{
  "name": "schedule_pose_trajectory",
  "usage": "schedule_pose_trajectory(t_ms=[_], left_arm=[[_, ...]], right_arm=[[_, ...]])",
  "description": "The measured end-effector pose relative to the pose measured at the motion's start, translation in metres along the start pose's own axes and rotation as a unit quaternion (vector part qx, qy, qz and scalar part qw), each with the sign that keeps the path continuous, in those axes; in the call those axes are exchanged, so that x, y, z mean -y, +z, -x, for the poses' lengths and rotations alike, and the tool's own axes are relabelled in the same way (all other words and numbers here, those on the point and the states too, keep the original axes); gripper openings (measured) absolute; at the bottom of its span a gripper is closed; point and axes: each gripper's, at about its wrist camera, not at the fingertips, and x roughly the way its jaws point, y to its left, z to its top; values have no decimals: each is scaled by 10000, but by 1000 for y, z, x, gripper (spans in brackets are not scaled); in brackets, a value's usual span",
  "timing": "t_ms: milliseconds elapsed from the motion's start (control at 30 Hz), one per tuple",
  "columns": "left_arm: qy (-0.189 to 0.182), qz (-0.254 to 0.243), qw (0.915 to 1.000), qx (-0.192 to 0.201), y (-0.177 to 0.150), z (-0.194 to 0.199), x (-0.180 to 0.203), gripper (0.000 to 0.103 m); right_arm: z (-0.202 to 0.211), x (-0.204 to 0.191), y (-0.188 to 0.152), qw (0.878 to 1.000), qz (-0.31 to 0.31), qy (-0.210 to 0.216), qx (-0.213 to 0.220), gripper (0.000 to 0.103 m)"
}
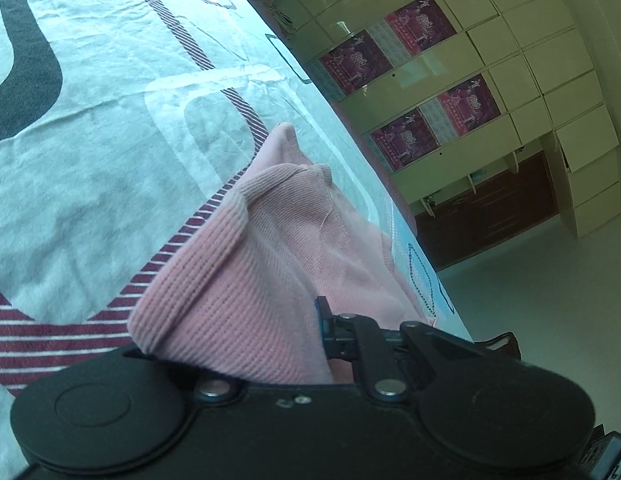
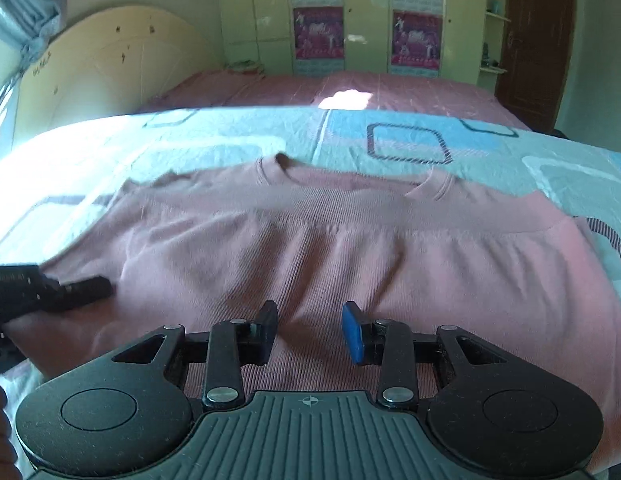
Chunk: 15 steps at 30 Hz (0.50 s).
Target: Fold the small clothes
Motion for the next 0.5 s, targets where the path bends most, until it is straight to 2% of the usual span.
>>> schedule_pose_trajectory(t_ms=[33,67,133,200,233,300,333,433,500], left_arm=[[6,-46,10000,15,0,1,3,12],[1,-114,9999,41,0,2,6,10],[18,-246,9996,103,0,5,13,10],[13,-285,9995,157,1,6,19,10],[36,-332,9992,197,1,7,23,10],[92,-457,9986,261,-1,8,32,10],[130,-575,9978,299,-2,8,38,10],[180,-1040,9936,401,-4,10,65,10],[158,-1370,9894,449,-7,10,88,10]], right_arm=[[-10,-2,-5,9995,220,-15,-246,36],[-10,-4,-7,9990,410,-34,-164,36],[-10,0,-2,9994,281,72,-213,36],[-2,11,1,9997,-103,223,-24,36],[-1,13,0,9998,-80,170,63,36],[-10,11,-7,9993,298,168,-130,36],[-7,14,-5,9992,308,238,-92,36],[5,40,5,9964,-387,749,100,36],[14,54,10,9949,-534,841,174,36]])
